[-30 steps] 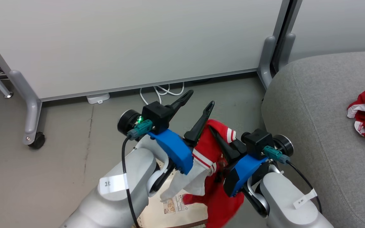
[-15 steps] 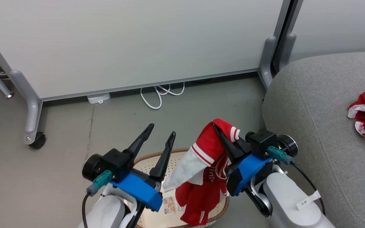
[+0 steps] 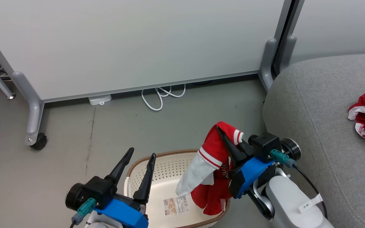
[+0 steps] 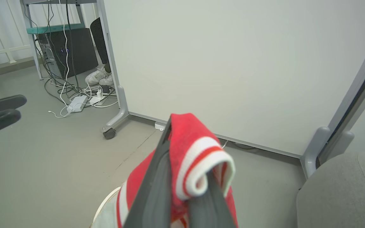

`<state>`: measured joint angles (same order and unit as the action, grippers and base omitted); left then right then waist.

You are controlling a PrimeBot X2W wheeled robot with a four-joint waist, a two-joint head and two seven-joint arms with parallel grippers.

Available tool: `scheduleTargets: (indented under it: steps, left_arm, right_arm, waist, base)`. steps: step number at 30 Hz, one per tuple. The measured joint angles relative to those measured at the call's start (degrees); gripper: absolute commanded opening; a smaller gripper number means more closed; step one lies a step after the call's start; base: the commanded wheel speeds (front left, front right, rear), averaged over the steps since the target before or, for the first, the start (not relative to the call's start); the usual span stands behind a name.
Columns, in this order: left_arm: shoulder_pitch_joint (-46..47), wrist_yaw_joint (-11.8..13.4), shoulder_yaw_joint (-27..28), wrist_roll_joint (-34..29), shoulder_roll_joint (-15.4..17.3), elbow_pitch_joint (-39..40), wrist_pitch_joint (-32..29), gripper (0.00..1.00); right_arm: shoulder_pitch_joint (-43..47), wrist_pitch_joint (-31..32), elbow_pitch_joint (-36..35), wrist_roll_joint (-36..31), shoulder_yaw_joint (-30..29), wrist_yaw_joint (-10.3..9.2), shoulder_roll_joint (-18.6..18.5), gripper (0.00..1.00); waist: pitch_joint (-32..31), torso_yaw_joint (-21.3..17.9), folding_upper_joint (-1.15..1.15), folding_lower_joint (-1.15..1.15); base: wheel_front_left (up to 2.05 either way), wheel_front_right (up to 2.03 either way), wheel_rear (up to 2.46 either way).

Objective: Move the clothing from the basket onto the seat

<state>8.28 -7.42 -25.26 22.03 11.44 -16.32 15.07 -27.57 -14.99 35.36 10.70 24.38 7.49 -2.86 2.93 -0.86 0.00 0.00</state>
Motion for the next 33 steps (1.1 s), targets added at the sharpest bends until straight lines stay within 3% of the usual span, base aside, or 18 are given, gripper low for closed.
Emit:
scheduleTargets:
  steps: [18,33]
  left_arm:
    - [-0.75,0.00,2.33,-1.63,-0.75,0.32,0.00,1.00]
    - [0.05,0.00,2.05,-1.89,-0.38,0.59,-0.01,1.00]
  right_arm:
    - [0.19,-0.01,-0.62,-0.48,-1.29,0.00,-0.10,0.00]
    - [0.15,-0.03,-1.83,-0.38,-1.98,0.00,-0.09,0.00]
  waist:
    - [0.85,-1.90,0.00,0.00]
    - [1.99,-12.38,0.00,0.00]
  base:
    - [0.00,0.00,0.00]
    - [0.00,0.00,0.00]
